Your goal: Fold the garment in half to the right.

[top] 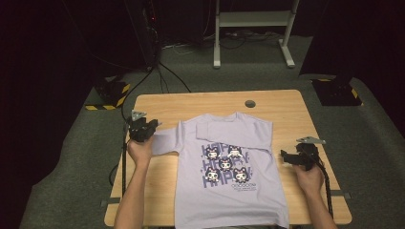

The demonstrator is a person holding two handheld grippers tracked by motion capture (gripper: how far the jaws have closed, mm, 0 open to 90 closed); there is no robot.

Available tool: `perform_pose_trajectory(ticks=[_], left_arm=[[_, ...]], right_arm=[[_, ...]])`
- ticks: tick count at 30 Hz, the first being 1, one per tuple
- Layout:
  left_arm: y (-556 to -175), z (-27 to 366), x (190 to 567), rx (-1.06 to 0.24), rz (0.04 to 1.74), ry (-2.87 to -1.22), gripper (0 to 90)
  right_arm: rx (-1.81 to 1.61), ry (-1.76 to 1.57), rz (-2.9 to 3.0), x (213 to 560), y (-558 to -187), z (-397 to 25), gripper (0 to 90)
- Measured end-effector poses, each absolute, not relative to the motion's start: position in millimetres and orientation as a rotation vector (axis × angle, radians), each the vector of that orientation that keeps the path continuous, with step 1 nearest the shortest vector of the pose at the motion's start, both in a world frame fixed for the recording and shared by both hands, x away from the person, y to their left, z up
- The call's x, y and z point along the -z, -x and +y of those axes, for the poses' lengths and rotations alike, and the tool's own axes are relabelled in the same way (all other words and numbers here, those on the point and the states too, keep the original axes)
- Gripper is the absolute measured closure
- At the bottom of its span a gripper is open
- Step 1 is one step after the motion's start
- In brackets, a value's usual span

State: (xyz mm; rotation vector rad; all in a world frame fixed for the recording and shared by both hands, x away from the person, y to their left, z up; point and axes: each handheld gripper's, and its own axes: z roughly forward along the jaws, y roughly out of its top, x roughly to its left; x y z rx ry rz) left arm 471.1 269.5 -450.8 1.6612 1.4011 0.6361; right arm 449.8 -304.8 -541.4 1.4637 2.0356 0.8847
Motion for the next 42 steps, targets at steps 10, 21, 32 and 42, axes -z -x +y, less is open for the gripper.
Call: perform_pose_trajectory(ticks=[10,21,32,42], left_arm=[[-475,240,423,-0.597,1.302,-1.662,86.8],[-485,209,403,-0.541,1.229,-1.664,86.8],[-493,179,389,-0.516,1.140,-1.680,86.8],[-501,152,380,-0.480,1.074,-1.697,86.8]], right_arm=[[-0.886,-1.464,2.037,541,-450,-305,13.1],[-0.885,-1.463,2.038,541,-450,-305,12.9],[-0.886,-1.463,2.038,542,-450,-305,12.8],[-0.886,-1.462,2.040,542,-450,-305,12.6]])
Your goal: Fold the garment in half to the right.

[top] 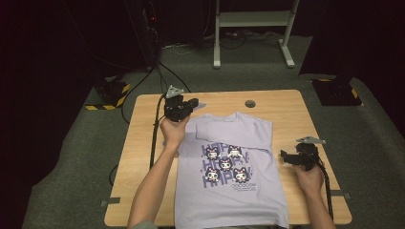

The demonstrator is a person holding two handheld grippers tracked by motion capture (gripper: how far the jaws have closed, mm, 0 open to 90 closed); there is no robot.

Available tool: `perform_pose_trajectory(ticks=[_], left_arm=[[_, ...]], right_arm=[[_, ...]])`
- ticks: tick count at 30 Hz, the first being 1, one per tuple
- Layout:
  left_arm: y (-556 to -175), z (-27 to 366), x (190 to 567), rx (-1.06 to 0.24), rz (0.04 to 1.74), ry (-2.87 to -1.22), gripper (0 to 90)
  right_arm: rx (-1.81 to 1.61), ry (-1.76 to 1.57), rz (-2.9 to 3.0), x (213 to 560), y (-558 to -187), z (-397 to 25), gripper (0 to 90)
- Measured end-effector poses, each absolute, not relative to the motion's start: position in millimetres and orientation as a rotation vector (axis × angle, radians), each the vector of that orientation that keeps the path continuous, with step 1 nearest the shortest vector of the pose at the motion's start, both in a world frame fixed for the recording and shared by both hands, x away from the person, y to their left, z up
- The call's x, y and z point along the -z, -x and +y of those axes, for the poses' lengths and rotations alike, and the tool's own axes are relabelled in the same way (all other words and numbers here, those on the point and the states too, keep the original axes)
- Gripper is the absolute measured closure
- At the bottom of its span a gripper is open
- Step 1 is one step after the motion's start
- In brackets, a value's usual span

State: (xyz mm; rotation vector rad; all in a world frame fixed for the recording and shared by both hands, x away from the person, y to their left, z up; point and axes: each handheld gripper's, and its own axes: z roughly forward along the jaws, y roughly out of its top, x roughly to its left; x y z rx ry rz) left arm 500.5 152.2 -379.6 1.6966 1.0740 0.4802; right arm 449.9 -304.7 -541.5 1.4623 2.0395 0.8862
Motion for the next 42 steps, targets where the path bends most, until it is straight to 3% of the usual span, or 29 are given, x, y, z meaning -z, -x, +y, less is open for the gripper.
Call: perform_pose_trajectory(ticks=[18,30,42], left_arm=[[-512,92,378,-0.419,1.001,-1.718,86.7],[-531,35,403,-0.373,0.984,-1.796,86.6],[-539,15,424,-0.355,0.964,-1.870,86.0]], right_arm=[[-0.888,-1.458,2.043,542,-451,-305,12.5],[-0.889,-1.455,2.045,542,-451,-305,12.5],[-0.891,-1.450,2.050,542,-452,-305,12.5]])
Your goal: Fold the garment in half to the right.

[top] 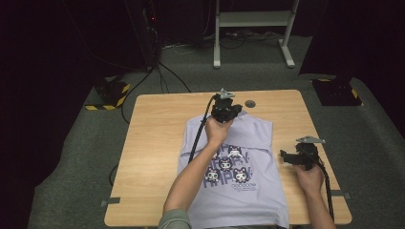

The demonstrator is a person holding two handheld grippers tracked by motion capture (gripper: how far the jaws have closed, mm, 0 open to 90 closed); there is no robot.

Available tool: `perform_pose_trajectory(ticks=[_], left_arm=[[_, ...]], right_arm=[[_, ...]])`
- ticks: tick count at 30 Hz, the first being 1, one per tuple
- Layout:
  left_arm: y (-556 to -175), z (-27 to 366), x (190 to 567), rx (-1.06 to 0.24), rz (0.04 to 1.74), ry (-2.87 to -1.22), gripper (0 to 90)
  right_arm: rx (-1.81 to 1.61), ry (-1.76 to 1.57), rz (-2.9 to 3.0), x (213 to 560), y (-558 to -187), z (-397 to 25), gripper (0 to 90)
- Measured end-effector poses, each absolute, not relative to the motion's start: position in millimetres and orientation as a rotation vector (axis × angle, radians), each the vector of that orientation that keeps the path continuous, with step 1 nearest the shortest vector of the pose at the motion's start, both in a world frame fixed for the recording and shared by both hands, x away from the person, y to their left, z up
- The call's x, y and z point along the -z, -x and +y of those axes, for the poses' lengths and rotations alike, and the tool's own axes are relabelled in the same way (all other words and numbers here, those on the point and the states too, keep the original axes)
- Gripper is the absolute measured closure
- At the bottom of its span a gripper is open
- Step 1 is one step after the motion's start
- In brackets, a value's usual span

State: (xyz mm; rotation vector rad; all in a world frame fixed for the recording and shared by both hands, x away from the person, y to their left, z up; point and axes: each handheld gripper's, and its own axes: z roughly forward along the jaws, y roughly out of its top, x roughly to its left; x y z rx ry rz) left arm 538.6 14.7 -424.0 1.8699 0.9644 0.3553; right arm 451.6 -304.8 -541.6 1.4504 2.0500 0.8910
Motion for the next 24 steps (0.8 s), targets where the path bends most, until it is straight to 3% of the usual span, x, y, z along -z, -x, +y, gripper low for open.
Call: perform_pose_trajectory(ticks=[4,6,7,8,10,11,13,24], left_arm=[[-542,12,434,-0.322,0.959,-1.892,84.5],[-543,12,436,-0.295,0.959,-1.889,76.3],[-544,13,438,-0.272,0.962,-1.886,76.3],[-545,13,440,-0.251,0.969,-1.894,64.5],[-544,12,441,-0.261,0.975,-1.896,55.2],[-544,13,441,-0.262,0.976,-1.896,55.2],[-544,15,442,-0.255,0.976,-1.899,44.2],[-532,31,428,-0.342,0.998,-1.893,18.3]], right_arm=[[-0.892,-1.449,2.051,542,-452,-305,12.5],[-0.892,-1.449,2.051,542,-452,-305,12.5],[-0.892,-1.449,2.051,542,-452,-305,12.5],[-0.892,-1.449,2.051,542,-452,-305,12.5],[-0.892,-1.449,2.051,542,-452,-305,12.5],[-0.892,-1.449,2.051,542,-452,-305,12.5],[-0.892,-1.449,2.051,542,-452,-305,12.5],[-0.892,-1.448,2.053,542,-452,-305,12.4]])
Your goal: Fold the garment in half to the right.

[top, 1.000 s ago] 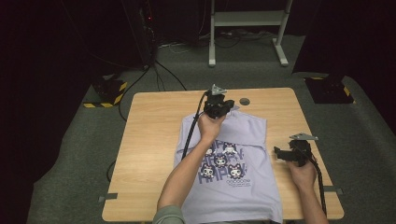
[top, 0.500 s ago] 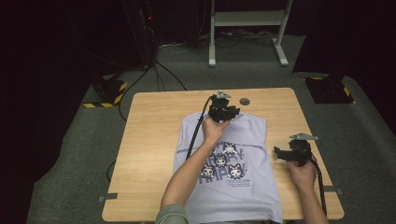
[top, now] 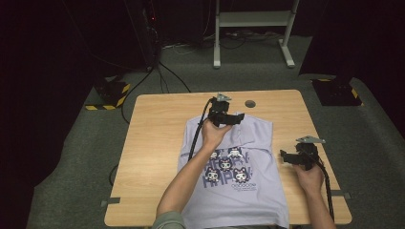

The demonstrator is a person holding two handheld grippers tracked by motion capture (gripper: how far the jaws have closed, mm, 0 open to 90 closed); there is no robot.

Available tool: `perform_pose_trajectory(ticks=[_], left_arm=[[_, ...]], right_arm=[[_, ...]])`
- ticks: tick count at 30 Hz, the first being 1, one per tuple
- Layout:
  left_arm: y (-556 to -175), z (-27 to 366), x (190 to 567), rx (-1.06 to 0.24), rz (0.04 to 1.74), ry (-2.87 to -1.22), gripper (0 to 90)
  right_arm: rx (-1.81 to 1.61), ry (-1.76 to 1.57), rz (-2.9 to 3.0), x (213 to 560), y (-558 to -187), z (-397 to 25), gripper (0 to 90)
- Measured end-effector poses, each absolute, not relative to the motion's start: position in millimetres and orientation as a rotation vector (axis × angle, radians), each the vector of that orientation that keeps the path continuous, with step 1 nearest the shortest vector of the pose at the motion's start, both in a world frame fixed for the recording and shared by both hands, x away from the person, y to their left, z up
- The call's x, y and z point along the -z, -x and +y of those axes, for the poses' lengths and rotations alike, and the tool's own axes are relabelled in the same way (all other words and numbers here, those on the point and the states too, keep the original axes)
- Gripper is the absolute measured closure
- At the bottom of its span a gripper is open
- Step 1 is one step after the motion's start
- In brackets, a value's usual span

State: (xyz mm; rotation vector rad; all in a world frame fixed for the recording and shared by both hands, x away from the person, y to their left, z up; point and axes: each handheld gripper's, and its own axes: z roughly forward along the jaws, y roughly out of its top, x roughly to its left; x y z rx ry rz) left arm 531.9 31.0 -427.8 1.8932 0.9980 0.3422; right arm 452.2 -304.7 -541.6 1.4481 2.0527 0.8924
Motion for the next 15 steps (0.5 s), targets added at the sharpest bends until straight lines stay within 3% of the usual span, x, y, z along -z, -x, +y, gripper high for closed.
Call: perform_pose_trajectory(ticks=[8,15], left_arm=[[-522,47,423,-0.424,1.030,-1.868,7.7],[-516,67,418,-0.439,1.043,-1.854,7.3]], right_arm=[[-0.892,-1.448,2.053,542,-452,-305,12.4],[-0.892,-1.448,2.053,542,-452,-305,12.4]])
